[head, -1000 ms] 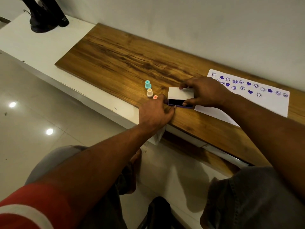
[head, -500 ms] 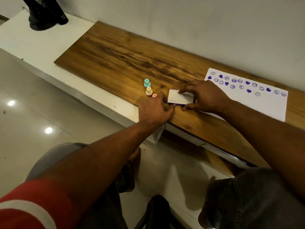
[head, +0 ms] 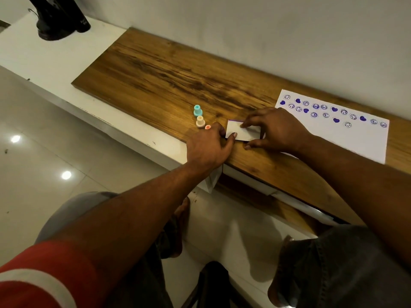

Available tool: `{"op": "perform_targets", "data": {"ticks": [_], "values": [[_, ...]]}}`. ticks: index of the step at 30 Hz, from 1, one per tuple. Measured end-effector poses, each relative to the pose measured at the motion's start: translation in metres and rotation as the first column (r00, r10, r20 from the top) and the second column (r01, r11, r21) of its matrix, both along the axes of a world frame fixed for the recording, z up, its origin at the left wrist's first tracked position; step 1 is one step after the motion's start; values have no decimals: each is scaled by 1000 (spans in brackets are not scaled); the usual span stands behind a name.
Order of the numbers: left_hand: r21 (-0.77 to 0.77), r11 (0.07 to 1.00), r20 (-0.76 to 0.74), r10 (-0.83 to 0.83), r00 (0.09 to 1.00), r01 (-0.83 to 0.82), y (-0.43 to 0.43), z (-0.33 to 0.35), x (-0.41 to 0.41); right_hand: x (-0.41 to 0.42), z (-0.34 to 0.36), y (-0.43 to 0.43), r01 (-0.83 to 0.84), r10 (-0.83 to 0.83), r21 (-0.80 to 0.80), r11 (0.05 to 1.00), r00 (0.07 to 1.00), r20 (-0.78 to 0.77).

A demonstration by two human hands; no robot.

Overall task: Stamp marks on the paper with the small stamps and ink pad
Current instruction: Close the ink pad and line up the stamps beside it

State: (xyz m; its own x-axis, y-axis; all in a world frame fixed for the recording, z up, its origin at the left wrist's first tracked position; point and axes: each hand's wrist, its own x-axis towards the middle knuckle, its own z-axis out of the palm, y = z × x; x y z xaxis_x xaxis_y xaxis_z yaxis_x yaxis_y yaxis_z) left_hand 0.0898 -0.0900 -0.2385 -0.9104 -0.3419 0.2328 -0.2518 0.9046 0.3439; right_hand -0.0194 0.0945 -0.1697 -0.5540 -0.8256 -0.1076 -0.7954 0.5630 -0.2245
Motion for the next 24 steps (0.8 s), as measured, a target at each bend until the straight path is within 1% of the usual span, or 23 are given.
{"op": "perform_targets", "data": {"ticks": [3,11,15,18,24], "values": [[-12,1000,41,-13,999,14,-1,0,-1,0,-1,0,-1,1,-3,1000,1000,12],[9,1000,58,-20,998,20,0,2,-1,-1,1,0,-15,15,-3,1000,1000,0],[-6,1000,38,-21,999,21,0,2,-1,0,4,-2,-64,64,20,998,997,-52],[-4,1000,28,-22,999,22,0,1,-1,0,3,-3,-58,60,24,998,996,-63],[-10,1000,-4,-28,1000,28,1,-1,0,4,-2,-7,-24,23,-8,1000,1000,-12]]}}
